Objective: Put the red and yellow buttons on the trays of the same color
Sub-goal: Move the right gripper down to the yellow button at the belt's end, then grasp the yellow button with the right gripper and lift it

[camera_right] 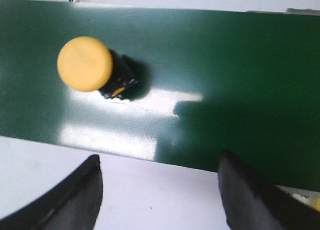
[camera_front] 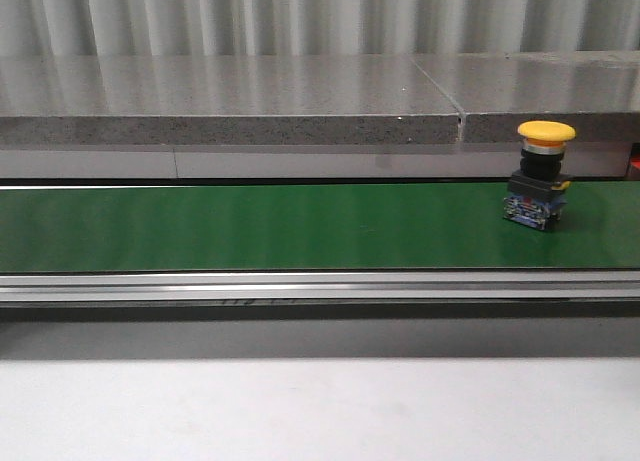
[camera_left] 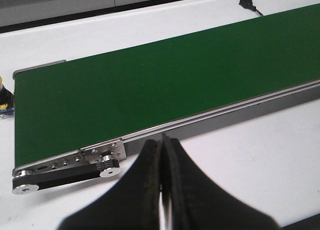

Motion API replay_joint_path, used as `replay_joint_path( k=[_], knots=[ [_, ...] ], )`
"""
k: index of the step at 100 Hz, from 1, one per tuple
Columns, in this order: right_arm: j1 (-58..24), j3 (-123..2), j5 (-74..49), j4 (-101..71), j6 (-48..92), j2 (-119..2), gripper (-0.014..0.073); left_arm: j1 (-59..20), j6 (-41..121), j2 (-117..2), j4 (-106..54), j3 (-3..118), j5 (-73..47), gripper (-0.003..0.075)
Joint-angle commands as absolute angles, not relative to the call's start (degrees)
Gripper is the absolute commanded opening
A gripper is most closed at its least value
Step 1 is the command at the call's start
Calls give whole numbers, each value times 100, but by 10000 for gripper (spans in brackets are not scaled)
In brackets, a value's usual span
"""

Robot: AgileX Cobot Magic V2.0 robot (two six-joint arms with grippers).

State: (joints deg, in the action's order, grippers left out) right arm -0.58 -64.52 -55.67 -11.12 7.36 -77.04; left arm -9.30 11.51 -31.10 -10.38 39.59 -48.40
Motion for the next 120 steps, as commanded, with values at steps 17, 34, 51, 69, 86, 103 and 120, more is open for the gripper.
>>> replay_joint_path(
  k=[17, 34, 51, 69, 86, 103, 120],
  knots=[
    [-475, -6587, -5247, -1150, 1643, -8015, 498, -965, 1129, -3133, -1162, 4101, -4394, -20],
    [-474, -6587, -4849, -1150, 1692, -8289, 498, -965, 1129, -3133, -1162, 4101, -4394, -20],
    [-474, -6587, -4430, -1150, 1692, -8513, 498, -965, 1129, -3133, -1162, 4101, -4394, -20],
    [-462, -6587, -3893, -1150, 1687, -8618, 449, -965, 1129, -3133, -1162, 4101, -4394, -20],
    [-455, -6587, -3798, -1154, 1687, -8651, 244, -965, 1129, -3133, -1162, 4101, -4394, -20],
    [-455, -6587, -3699, -1173, 1592, -8639, 182, -965, 1129, -3133, -1162, 4101, -4394, -20],
    [-443, -6581, -3698, -1168, 1001, -8416, 182, -965, 1129, -3133, -1162, 4101, -4394, -20]
  ],
)
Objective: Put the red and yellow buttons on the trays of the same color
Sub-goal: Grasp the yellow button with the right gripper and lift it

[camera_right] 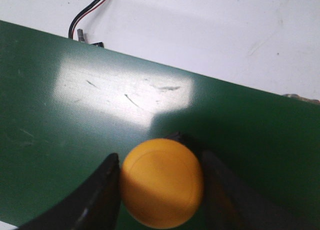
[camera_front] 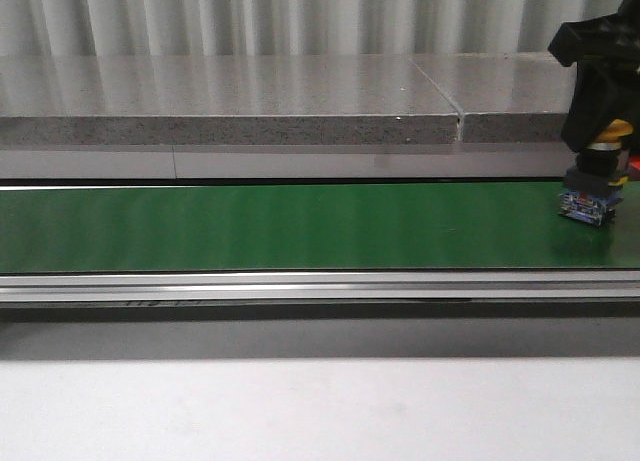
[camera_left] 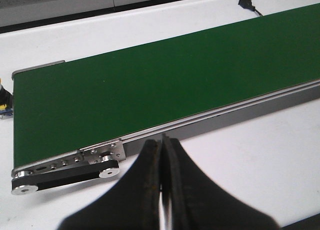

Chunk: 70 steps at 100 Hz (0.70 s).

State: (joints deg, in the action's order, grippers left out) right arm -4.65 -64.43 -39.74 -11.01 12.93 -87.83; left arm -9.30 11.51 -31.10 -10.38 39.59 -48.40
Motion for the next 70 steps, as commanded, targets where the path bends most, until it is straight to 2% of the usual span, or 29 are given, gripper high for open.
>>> replay_joint_path(
  k=[1, 30, 70],
  knots=[
    [-441, -6581, -3706, -1168, 981, -8392, 182, -965, 1129, -3133, -1162, 4101, -4394, -20],
    [79, -6570, -3975, -1142, 281, -7924, 182, -965, 1129, -3133, -1162, 4101, -4394, -20],
    [1897, -6563, -4318, -1142, 174, -7601, 182, -965, 1129, -3133, -1162, 4101, -4394, -20]
  ],
)
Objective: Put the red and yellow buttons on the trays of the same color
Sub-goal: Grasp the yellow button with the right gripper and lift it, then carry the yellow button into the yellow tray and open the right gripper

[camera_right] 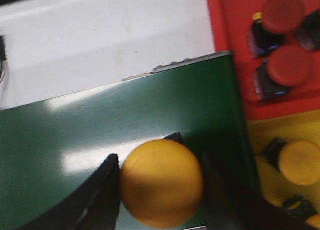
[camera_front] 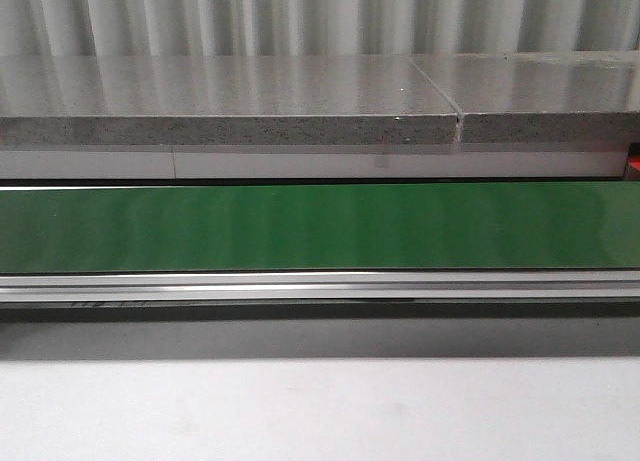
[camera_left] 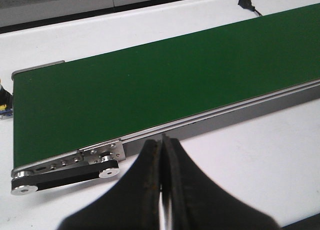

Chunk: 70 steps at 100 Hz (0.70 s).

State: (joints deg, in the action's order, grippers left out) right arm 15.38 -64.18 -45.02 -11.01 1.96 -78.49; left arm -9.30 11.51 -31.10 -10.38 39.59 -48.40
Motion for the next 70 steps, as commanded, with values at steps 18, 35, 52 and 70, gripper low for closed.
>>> replay_joint_path(
  k=[18, 35, 52, 70],
  knots=[
    [2708, -6563, -4341, -1121, 70, -7601, 182, -965, 1129, -3133, -1162, 4101, -4394, -20],
    [3477, -6563, -4289, -1092, 0, -7601, 182, -965, 1129, -3133, -1162, 4101, -4394, -20],
    [4139, -6563, -4272, -1091, -76, -7684, 182, -965, 1129, -3133, -1162, 4101, -4394, -20],
    [4476, -6528, -4138, -1103, -140, -7945, 182, -965, 1129, -3133, -1162, 4101, -4394, -20]
  ],
)
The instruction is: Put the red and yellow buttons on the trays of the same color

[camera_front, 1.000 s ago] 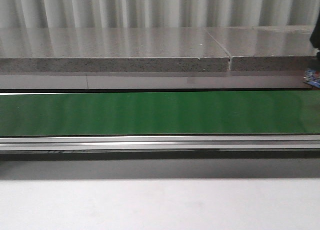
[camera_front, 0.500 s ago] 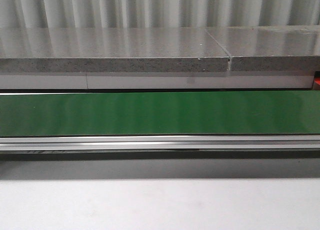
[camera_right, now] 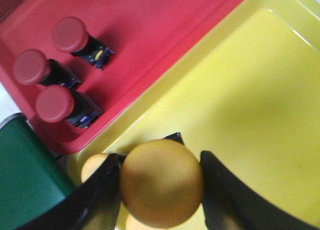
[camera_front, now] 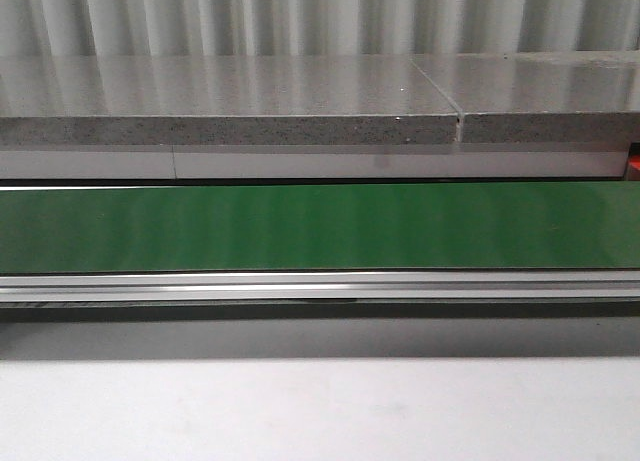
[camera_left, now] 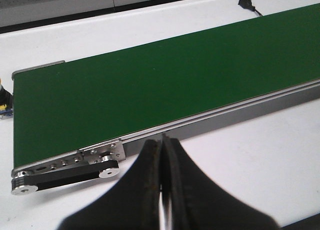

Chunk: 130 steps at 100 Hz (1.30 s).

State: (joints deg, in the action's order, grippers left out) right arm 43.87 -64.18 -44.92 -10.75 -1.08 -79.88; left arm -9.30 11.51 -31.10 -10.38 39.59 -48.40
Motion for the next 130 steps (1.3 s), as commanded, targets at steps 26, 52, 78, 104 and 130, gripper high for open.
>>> replay_joint_path(
  k=[26, 52, 78, 104, 130],
  knots=[
    [4457, -6501, -3775, -1541, -140, -8521, 182, -965, 1129, -3133, -1162, 4101, -4394, -20],
    [4348, -6501, -3434, -1911, -135, -9141, 182, -965, 1129, -3133, -1162, 4101, -4394, -20],
    [4068, -6501, -3104, -1911, -135, -9588, 187, -965, 1129, -3133, -1162, 4101, -4394, -20],
    [4042, -6501, -3180, -1906, -69, -9798, 444, -965, 1129, -3133, -1162, 4101, -4394, -20],
    [4042, -6506, -3171, -1906, -59, -9742, 561, -965, 1129, -3133, -1162, 4101, -4394, -20]
  ],
)
